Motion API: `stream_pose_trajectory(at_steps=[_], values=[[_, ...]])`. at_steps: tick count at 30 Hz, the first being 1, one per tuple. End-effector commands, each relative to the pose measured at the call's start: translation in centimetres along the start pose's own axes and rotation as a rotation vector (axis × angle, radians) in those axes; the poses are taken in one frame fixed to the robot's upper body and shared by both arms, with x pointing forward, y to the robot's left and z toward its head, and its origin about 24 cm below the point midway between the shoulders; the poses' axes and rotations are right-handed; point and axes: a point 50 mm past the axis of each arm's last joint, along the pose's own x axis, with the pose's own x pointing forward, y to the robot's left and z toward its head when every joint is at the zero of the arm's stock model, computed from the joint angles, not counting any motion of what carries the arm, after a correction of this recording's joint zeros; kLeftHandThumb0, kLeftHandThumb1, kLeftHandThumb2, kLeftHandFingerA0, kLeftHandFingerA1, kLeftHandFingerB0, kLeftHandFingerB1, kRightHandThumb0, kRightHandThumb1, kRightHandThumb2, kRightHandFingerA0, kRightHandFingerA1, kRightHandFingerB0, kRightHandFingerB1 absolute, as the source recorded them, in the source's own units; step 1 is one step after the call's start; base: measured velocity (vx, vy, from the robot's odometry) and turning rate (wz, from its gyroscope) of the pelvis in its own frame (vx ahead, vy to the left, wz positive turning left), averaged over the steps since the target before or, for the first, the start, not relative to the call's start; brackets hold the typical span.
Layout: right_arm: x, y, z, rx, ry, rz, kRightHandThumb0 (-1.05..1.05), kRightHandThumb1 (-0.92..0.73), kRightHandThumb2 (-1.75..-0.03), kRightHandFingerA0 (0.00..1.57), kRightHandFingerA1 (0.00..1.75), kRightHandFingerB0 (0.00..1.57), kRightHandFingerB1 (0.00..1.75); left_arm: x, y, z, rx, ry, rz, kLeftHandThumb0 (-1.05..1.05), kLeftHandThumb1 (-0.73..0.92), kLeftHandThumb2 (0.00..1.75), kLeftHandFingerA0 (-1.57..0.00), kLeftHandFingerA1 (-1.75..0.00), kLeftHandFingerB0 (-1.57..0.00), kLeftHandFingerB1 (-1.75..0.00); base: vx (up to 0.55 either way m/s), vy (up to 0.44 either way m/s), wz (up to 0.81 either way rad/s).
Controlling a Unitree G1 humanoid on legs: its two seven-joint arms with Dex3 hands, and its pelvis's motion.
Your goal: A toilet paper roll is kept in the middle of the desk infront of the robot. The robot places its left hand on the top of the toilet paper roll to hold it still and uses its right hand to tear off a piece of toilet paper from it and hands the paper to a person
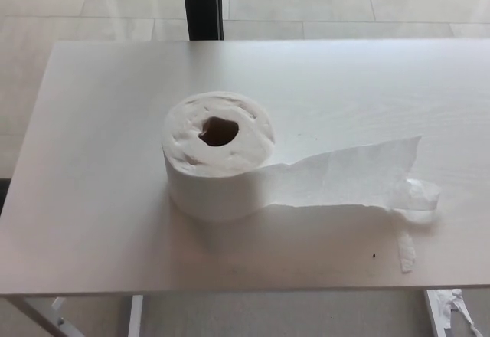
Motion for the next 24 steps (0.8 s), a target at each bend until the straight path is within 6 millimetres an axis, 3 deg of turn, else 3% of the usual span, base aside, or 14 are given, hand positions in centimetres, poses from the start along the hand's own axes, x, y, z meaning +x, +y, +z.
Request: stream_pose_trajectory(at_steps=[1,2,3,4,7,9,10,11,13,14,16,17,18,24], values=[[-2.1,8.8,18.7,-0.107,-0.802,0.358,-0.77,-0.56,-0.88,0.34,0.49,0.18,0.42,-5.4,-6.1,24.6,0.003,-0.788,-0.189,-0.95,0.71,0.83,-0.33,-0.69,-0.26,-0.56,0.0,0.0,0.0],[-2.2,9.0,18.9,-0.112,-0.808,0.364,-0.77,-0.56,-0.88,0.34,0.49,0.18,0.42,-5.5,-6.3,24.9,0.008,-0.798,-0.192,-0.95,0.71,0.83,-0.33,-0.69,-0.26,-0.56,0.0,0.0,0.0],[-2.6,10.0,19.5,-0.134,-0.816,0.388,-0.76,-0.53,-0.88,0.34,0.48,0.19,0.44,-6.1,-6.9,25.9,-0.008,-0.831,-0.199,-0.85,0.65,1.09,-0.4,-0.69,-0.29,-0.57,0.0,0.0,0.0],[-2.9,10.6,19.8,-0.141,-0.824,0.405,-0.74,-0.65,-0.61,0.39,0.35,0.25,0.32,-6.5,-7.3,26.5,0.015,-0.861,-0.199,-0.89,0.91,0.67,-0.29,-0.65,-0.26,-0.47,0.0,0.0,0.0],[-5.0,14.6,21.3,-0.173,-0.879,0.554,-0.72,-0.49,-0.84,0.25,0.49,0.21,0.45,-9.2,-10.3,29.7,0.116,-0.978,-0.196,-0.84,0.92,0.69,-0.3,-0.61,-0.27,-0.45,0.0,0.0,0.0],[-5.9,16.5,21.4,-0.261,-0.911,0.597,-0.69,-0.62,-0.6,0.31,0.38,0.28,0.31,-9.7,-12.1,30.8,0.124,-1.006,-0.21,-0.73,0.92,0.71,-0.33,-0.57,-0.28,-0.45,0.0,0.0,0.0],[-6.6,18.4,20.8,-0.231,-0.973,0.577,-0.65,-0.47,-0.85,0.52,0.57,0.34,0.46,-9.8,-13.7,31.0,0.176,-1.017,-0.208,-0.74,0.91,0.68,-0.58,-0.65,-0.35,-0.46,0.0,0.0,0.0],[-7.1,19.4,20.5,-0.271,-1.014,0.524,-0.67,-0.62,-0.6,0.68,0.46,0.48,0.35,-9.8,-14.7,31.0,0.159,-1.015,-0.23,-0.74,0.91,0.67,-0.66,-0.66,-0.37,-0.46,0.0,0.0,0.0],[-7.7,20.3,20.3,-0.267,-1.04,0.544,-0.65,-0.62,-0.6,0.64,0.48,0.51,0.36,-9.8,-15.4,30.9,0.158,-1.024,-0.249,-0.73,0.91,0.67,-0.59,-0.6,-0.36,-0.44,0.0,0.0,0.0],[-8.3,21.3,20.0,-0.398,-1.077,0.52,-0.7,-0.67,-0.61,0.62,0.55,0.51,0.35,-10.1,-16.5,30.9,0.19,-1.046,-0.281,-0.8,0.92,0.69,-0.74,-1.11,-0.29,-0.39,0.0,0.0,0.0],[-8.4,22.3,19.5,-0.524,-1.086,0.542,-0.7,-0.67,-0.61,0.53,0.53,0.45,0.35,-10.7,-17.5,31.4,0.22,-1.08,-0.287,-0.79,0.9,0.67,-0.94,-0.99,-0.33,-0.4,0.0,0.0,0.0],[-8.5,22.4,19.4,-0.538,-1.085,0.544,-0.7,-0.67,-0.61,0.53,0.53,0.45,0.35,-10.8,-17.6,31.5,0.223,-1.081,-0.287,-0.79,0.9,0.67,-0.94,-0.99,-0.33,-0.4,0.0,0.0,0.0],[-8.6,22.7,19.2,-0.579,-1.063,0.574,-0.74,-0.68,-0.62,0.38,0.5,0.38,0.35,-11.1,-18.0,31.6,0.265,-1.105,-0.283,-0.76,0.92,0.69,-0.41,-0.6,-0.32,-0.4,0.0,0.0,0.0],[-9.0,25.5,17.3,-0.797,-0.946,0.767,-0.82,-0.71,-0.62,0.26,0.49,0.31,0.35,-12.7,-22.0,31.1,0.543,-1.192,-0.342,-0.75,0.88,0.66,-0.35,-0.48,-0.34,-0.39,0.0,0.0,0.0]])
